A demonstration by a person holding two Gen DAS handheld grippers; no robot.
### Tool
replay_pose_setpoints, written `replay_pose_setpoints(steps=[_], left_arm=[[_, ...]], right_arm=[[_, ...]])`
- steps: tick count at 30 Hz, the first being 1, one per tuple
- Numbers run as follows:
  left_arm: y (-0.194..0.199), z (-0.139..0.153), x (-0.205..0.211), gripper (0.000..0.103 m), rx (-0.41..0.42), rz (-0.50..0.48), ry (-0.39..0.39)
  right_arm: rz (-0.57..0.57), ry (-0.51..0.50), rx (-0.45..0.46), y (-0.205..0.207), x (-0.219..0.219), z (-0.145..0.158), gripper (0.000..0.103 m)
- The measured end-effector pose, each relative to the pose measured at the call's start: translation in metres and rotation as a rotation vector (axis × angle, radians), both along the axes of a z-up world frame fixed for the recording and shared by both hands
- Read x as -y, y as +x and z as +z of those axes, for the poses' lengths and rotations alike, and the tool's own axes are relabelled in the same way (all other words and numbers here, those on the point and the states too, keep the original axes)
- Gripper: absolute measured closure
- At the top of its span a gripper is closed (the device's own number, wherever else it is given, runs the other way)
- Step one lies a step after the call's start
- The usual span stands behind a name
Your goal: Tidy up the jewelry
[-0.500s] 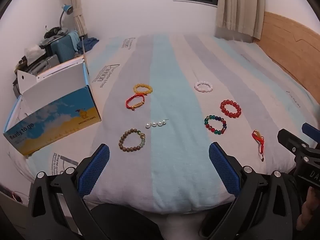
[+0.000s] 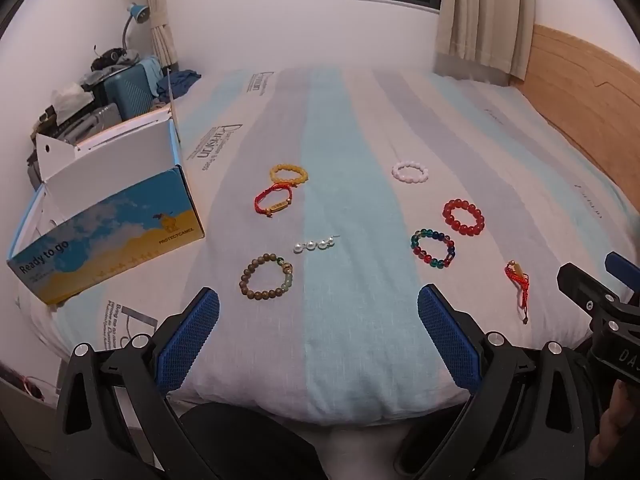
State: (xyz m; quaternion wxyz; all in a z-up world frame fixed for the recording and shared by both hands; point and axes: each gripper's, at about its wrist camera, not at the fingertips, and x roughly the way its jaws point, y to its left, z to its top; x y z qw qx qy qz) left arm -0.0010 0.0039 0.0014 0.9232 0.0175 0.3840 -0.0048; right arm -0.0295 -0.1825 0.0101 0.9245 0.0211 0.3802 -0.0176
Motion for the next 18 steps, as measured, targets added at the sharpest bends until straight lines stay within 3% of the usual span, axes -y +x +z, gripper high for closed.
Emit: replay_pose_setpoints(steps=[18], left_arm=[[-0.0003, -0.0011, 0.0012, 0.006, -0.006, 0.001, -0.003]], right_arm=[[-0.004, -0.002, -0.008, 0.002, -0.0031, -0.0078, 0.007]])
